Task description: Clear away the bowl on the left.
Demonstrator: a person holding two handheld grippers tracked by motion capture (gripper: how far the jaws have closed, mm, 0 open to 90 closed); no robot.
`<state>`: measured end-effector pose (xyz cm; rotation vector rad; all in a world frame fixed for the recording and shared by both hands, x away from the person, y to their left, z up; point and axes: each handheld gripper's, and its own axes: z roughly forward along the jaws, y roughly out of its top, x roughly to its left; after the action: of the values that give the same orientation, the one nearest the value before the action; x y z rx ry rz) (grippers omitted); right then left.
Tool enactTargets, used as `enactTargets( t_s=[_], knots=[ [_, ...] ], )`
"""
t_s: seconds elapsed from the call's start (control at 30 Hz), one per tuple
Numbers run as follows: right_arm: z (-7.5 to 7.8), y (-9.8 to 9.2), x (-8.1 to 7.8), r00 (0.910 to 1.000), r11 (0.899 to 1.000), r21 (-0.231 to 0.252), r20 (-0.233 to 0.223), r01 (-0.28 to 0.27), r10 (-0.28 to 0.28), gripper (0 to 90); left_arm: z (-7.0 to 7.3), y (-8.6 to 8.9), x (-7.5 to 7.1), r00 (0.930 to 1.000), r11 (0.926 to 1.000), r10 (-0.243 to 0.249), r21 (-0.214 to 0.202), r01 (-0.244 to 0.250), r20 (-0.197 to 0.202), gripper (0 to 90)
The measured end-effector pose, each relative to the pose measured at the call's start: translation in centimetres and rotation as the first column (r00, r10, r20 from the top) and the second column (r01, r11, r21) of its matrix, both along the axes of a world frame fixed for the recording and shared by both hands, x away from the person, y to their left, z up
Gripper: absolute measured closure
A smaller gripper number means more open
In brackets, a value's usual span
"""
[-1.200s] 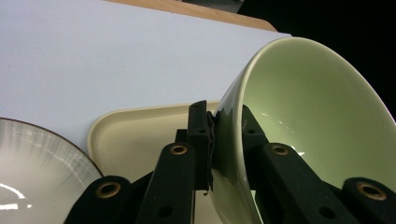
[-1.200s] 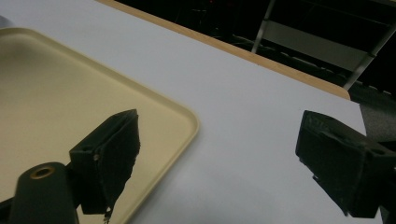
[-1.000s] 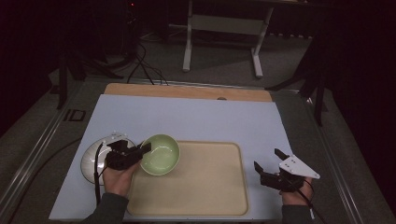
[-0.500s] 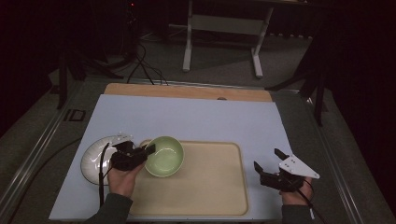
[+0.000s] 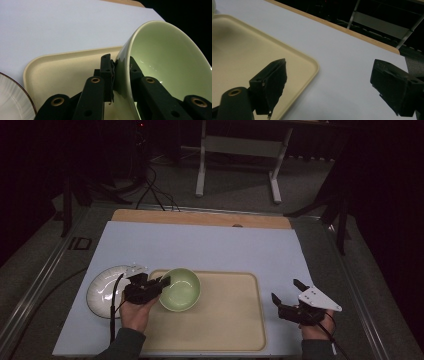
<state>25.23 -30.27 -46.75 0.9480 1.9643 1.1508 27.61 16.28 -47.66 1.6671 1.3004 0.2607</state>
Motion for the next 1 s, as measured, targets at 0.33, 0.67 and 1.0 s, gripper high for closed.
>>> enactTargets(
  t_s=[0.33, 0.67, 1.0],
  knots=[
    [0.0, 0.0, 0.0, 1.0, 1.0, 0.0, 0.001, 0.0, 0.0, 13.2, -0.5, -0.7, 0.1, 0.9999, 0.9998, -0.013, 0.014, 0.013, -0.006, 81.1],
    [0.0, 0.0, 0.0, 1.0, 1.0, 0.0, 0.001, 0.0, 0.0, 13.2, -1.1, -1.4, 0.2, 0.9997, 0.9994, -0.02, 0.029, 0.02, -0.017, 81.1],
    [0.0, 0.0, 0.0, 1.0, 1.0, 0.0, 0.0, -0.002, 0.002, 13.1, -1.8, -2.0, 0.6, 0.999, 0.9984, -0.028, 0.049, 0.029, -0.034, 81.1]
  ],
)
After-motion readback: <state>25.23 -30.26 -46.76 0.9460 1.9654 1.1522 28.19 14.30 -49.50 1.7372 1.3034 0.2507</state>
